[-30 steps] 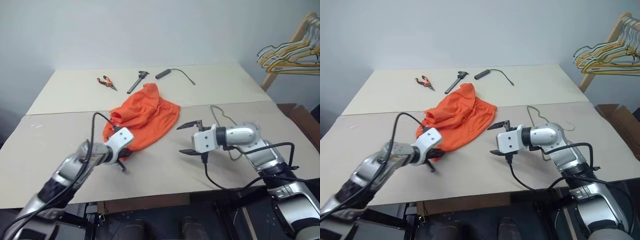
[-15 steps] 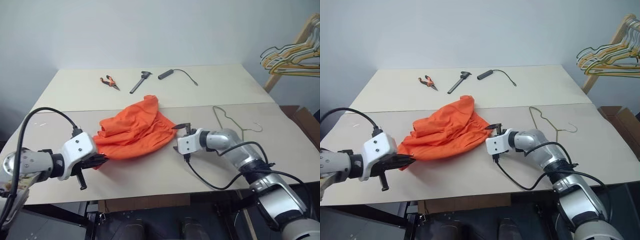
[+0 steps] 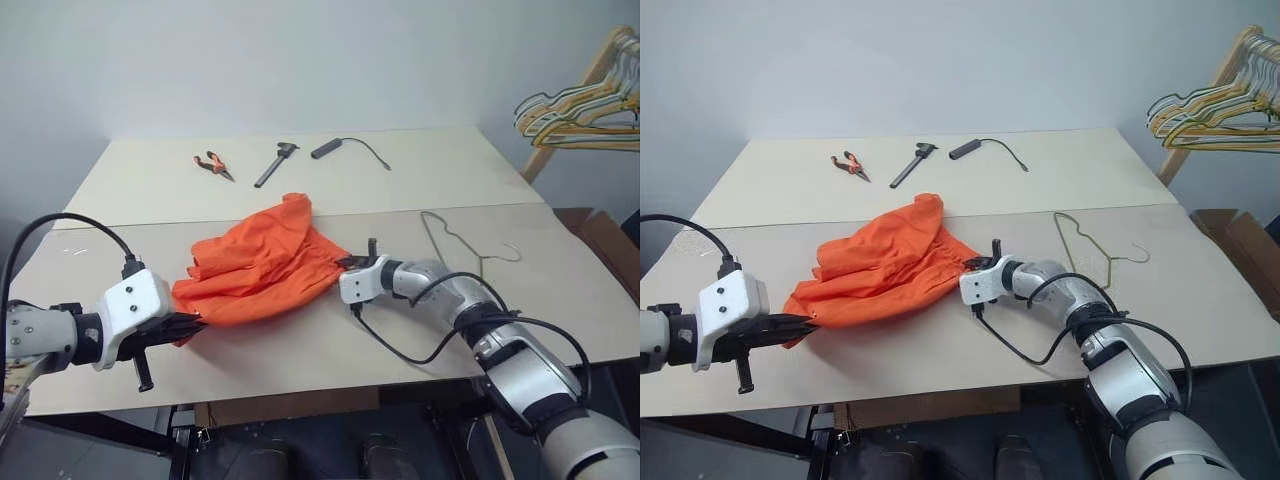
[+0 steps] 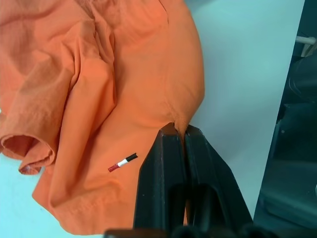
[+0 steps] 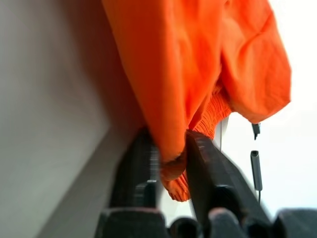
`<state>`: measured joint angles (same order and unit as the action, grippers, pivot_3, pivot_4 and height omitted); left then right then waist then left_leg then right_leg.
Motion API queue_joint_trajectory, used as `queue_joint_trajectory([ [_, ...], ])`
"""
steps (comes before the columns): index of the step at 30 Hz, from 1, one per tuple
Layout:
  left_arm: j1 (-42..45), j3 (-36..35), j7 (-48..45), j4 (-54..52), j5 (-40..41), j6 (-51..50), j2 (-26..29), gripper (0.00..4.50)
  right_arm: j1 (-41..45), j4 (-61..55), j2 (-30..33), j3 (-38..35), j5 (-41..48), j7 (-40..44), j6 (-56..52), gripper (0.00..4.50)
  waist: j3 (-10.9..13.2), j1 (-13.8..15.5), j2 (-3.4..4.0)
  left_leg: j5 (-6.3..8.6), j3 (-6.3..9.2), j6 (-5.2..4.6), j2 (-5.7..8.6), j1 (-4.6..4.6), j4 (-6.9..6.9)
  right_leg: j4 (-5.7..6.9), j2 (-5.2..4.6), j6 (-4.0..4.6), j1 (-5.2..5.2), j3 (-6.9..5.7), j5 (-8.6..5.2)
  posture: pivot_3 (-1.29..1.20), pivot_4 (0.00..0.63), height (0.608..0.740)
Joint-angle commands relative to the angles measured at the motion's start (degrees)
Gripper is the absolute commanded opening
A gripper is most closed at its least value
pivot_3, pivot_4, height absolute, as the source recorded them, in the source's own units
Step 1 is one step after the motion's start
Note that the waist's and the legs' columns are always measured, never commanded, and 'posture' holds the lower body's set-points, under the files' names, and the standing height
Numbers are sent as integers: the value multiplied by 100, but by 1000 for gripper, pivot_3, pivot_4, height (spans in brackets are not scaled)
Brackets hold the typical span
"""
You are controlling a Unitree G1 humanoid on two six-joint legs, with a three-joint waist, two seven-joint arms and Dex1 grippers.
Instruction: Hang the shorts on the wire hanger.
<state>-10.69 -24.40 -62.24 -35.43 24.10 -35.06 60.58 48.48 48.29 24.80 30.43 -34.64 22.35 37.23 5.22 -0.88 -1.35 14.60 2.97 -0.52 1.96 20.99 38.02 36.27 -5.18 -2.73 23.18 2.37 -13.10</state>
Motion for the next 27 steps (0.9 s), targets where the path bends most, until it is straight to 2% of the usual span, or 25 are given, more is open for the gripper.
queue_joint_trajectory([
  [1, 27, -7, -41, -34, -43, 176, 90, 0, -97, -412, 237, -164, 223, 163, 273, 44, 0, -1, 0, 0, 0, 0, 0, 0, 0, 0, 0, 0, 0, 0, 0, 84, 50, 740],
  [5, 140, 189, -201, 285, -218, 637, 139, 0, -636, -1604, 990, -393, 787, 1001, 313, 44, 0, 41, 1, 0, 1, -1, 2, 2, 0, -3, -3, 0, -2, -2, 0, 64, 49, 740],
  [8, 246, 278, -588, 734, -393, 1404, 235, 0, -1235, -3040, 2007, -512, 1867, 2371, 118, 44, 2, 53, 3, 1, -2, -2, 1, 4, 0, -6, -5, -1, -5, -2, 0, 50, 49, 740],
  [10, 327, 324, -928, 1042, -392, 1901, 279, 0, -1500, -3702, 2446, -614, 2568, 2979, -119, 44, 1, 19, 3, 3, -4, -6, -2, 2, 0, -11, -4, -1, -9, -3, -1, 13, 42, 740],
  [12, 654, 465, -1138, 1387, -280, 2191, 264, 0, -1494, -3847, 2382, -829, 2946, 2995, -354, 44, -2, -41, 1, 4, -10, -7, -8, -3, 0, -9, -2, -1, -12, -2, -1, 6, 40, 740],
  [15, 1679, 976, -621, 1983, -504, 2249, -74, 0, -1154, -3489, 1726, -1222, 3128, 2544, -1051, 44, -4, -147, -1, 4, -21, -7, -27, -77, 0, -18, 15, 5, -89, 0, 3, -18, 26, 740],
  [18, 3904, 1701, 1040, 3653, -1576, 2245, -966, 0, 266, -1874, 868, -1439, 2216, 904, -1330, 44, -19, -172, 0, 0, -19, -4, -25, -114, 5, -8, 19, 3, -119, 2, 4, -33, 12, 740],
  [21, 5800, 2045, 2735, 5591, -2581, 2840, -1638, 0, 1614, -390, 279, -1514, 1733, -526, -1580, 44, -35, -189, -12, -27, 2, 21, -16, -96, 6, 2, 22, 15, -91, -5, 37, -28, 2, 740],
  [24, 8028, 2019, 5357, 7939, -3244, 3782, -2183, 0, 2993, 996, -297, -1893, 1680, -2489, -1792, 44, -83, -198, -70, -54, 6, 71, 0, -7, -5, 34, 1, 12, 26, -3, 37, -22, 0, 740],
  [25, 8583, 2093, 6188, 8545, -3524, 4212, -2200, 0, 3303, 1279, -391, -2008, 1659, -3130, -1522, 44, -104, -228, -96, -82, 4, 118, 4, 69, -3, 61, -4, 13, 106, 0, 38, -22, 0, 740],
  [26, 8930, 2181, 6784, 8962, -3748, 4638, -2171, 0, 3493, 1454, -426, -2047, 1597, -3570, -1287, 44, -116, -279, -113, -88, 3, 126, 7, 139, -1, 78, -13, 14, 181, 0, 39, -22, 0, 740],
  [27, 9194, 2271, 7374, 9267, -3966, 5177, -2121, 0, 3632, 1561, -468, -2140, 1629, -3872, -1033, 44, -157, -334, -112, -88, -4, 126, 10, 166, 1, 100, -21, 14, 226, -1, 39, -22, 0, 740],
])
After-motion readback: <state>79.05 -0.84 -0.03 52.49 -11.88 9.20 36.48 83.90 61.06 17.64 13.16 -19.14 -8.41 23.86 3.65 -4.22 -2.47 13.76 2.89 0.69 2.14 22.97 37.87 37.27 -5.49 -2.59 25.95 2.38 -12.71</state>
